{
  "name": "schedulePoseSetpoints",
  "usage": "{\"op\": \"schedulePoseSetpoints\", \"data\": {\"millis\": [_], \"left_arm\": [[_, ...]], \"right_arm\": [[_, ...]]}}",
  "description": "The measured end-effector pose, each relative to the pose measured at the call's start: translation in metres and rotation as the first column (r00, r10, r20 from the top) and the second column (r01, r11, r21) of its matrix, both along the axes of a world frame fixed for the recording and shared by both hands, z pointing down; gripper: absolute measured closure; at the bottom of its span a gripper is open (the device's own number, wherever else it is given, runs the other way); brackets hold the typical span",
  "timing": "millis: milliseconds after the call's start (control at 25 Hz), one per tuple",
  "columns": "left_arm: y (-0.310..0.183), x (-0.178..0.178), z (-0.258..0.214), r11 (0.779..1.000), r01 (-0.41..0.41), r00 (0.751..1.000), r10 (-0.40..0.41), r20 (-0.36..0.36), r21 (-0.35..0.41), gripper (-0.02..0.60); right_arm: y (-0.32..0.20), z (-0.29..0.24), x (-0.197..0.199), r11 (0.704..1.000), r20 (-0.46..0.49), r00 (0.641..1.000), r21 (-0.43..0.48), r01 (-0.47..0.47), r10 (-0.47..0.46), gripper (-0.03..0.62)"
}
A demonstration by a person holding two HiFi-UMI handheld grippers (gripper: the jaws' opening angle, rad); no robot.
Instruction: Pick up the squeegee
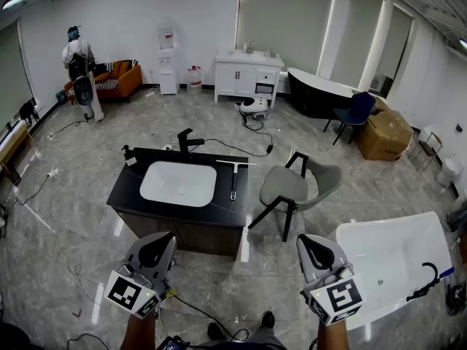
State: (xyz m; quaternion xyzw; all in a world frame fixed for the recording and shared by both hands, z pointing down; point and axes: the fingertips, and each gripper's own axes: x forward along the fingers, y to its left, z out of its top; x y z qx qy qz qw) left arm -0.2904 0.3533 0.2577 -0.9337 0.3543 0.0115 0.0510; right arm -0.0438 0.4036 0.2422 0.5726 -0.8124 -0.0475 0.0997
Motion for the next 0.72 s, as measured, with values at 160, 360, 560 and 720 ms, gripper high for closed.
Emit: {"op": "schedulePoseSetpoints", "data": {"millis": [160, 360, 560, 720], "left_arm": [[-0.007, 0.002, 0.004, 1.0, -0.004, 1.0, 0.004, -0.001, -0.004, 0.588], [-0.013, 0.005, 0.004, 1.0, -0.011, 1.0, 0.011, -0.003, -0.008, 0.588], [-0.019, 0.015, 0.007, 1.0, -0.026, 1.0, 0.026, -0.003, -0.013, 0.588], [-0.026, 0.027, 0.011, 1.0, -0.026, 1.0, 0.026, 0.01, -0.017, 0.588]], "right_arm": [[-0.006, 0.002, 0.001, 1.0, 0.01, 1.0, -0.009, -0.004, 0.004, 0.588], [-0.01, 0.004, 0.004, 1.0, 0.011, 1.0, -0.012, -0.01, 0.01, 0.588], [-0.016, 0.003, 0.004, 1.0, 0.032, 0.999, -0.008, 0.016, -0.016, 0.586], [-0.026, 0.003, 0.01, 0.999, 0.03, 0.999, 0.008, 0.035, -0.035, 0.585]]}}
